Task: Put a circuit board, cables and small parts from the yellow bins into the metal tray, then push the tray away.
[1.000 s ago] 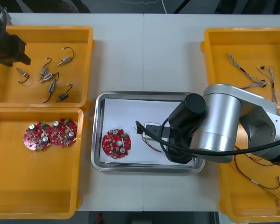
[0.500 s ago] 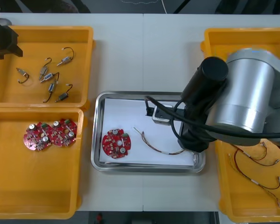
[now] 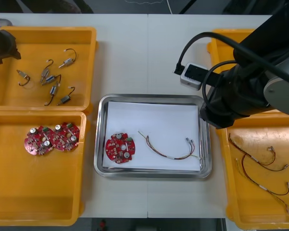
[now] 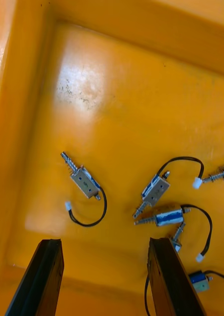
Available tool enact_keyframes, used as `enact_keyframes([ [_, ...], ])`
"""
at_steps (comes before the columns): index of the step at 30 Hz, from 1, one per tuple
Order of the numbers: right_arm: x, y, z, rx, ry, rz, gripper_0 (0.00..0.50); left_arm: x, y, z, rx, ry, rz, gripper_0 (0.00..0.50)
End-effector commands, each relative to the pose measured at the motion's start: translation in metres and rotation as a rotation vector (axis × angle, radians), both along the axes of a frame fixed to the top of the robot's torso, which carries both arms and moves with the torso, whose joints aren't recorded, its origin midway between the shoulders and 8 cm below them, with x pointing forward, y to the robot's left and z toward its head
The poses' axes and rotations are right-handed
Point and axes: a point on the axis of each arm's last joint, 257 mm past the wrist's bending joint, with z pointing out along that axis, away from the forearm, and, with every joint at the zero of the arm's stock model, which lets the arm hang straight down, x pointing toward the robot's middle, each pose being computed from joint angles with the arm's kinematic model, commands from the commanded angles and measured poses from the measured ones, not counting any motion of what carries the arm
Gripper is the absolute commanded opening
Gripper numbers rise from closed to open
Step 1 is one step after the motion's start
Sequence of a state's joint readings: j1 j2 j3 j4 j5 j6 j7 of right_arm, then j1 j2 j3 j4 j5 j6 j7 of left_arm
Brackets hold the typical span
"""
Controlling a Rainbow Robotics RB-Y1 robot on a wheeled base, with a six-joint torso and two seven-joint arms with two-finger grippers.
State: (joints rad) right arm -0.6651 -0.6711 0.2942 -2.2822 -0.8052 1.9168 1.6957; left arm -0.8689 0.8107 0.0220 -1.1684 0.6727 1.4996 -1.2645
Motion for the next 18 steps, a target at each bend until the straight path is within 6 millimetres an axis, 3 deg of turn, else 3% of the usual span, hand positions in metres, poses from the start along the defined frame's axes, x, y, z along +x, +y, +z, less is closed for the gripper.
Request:
enact_keyframes([
  [1,0.006,-0.031,0.017,0.051,-0.041,-0.114,0.500,0.021,-0.007,0.015,-0.059,-0.092,0.058,0.500],
  [10,0.032,-0.093,0.035,0.133,-0.046,-0.313,0.500,0.028,-0.002,-0.024,-0.007,-0.111,0.045,0.500],
  [18,0.056,-0.151,0.048,0.208,-0.041,-0.493,0.500,0.023,0.011,-0.043,0.025,-0.103,0.047,0.500],
])
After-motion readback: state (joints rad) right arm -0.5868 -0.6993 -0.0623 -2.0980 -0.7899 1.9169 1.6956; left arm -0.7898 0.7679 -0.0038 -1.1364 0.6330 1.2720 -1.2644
